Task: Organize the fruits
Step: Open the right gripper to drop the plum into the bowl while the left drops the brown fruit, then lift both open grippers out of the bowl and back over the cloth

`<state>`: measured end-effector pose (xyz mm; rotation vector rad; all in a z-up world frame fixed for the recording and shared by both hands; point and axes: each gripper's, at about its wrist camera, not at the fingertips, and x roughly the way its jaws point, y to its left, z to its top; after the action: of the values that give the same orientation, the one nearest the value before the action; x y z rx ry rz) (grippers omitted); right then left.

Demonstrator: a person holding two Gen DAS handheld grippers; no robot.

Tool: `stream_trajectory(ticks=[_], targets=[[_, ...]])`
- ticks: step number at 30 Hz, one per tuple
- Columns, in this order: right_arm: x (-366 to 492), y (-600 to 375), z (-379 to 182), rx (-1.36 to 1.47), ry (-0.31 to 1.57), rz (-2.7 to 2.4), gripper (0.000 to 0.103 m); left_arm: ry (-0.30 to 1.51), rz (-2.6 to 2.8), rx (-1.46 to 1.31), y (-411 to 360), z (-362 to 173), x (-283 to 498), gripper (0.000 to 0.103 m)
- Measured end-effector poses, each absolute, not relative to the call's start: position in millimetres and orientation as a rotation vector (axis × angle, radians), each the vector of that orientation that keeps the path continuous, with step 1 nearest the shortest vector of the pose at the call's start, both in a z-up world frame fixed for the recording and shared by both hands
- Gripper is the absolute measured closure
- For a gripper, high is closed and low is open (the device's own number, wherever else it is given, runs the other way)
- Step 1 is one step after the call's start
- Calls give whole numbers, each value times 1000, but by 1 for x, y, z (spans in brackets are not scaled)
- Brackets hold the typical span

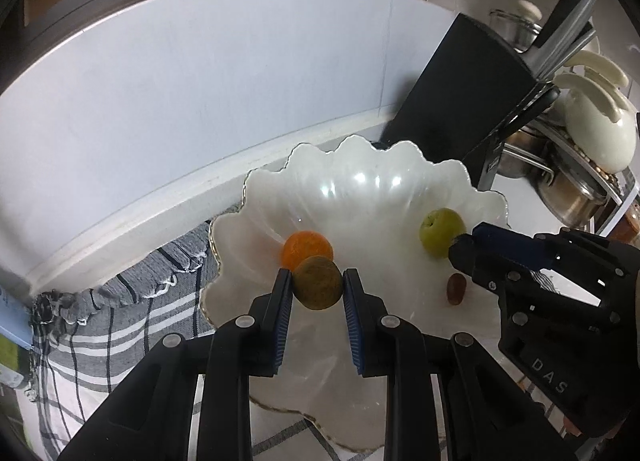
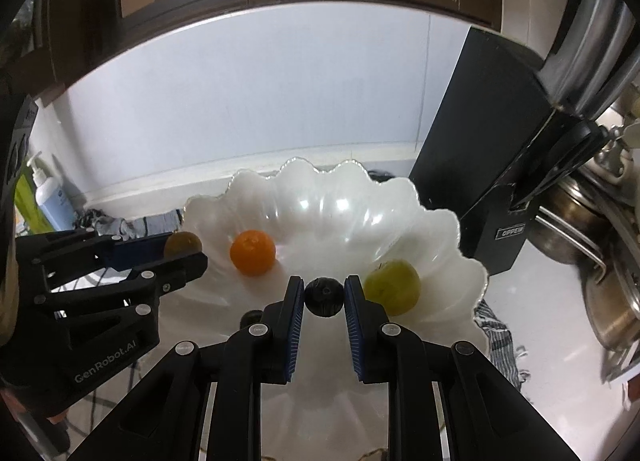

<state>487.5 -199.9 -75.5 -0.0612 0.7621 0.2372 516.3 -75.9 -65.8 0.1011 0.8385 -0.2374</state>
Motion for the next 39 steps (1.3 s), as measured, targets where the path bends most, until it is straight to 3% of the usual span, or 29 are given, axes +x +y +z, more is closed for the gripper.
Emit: stream_trajectory(ticks=[2, 5, 7, 12, 21, 26, 39], targets=[[490, -200, -79, -61, 774, 236, 80, 852, -237, 99, -76, -68, 519, 76], [493, -200, -82, -51, 791, 237, 79, 862, -233, 106, -77, -70, 521, 62], [494, -202, -82, -35, 810, 242, 65, 851, -219, 105, -76, -69, 519, 59], [492, -209, -80, -23, 807, 218, 63, 837, -189, 108, -73, -60, 513, 46], [469, -221, -60, -12, 766, 188, 63, 766, -147, 128, -71, -32, 487, 39], [452, -228, -45, 0, 726, 172, 57, 711, -134, 129, -69, -14, 468, 37], [399, -237, -13, 7, 623, 161, 57, 621, -180, 128, -73, 15, 410, 34]])
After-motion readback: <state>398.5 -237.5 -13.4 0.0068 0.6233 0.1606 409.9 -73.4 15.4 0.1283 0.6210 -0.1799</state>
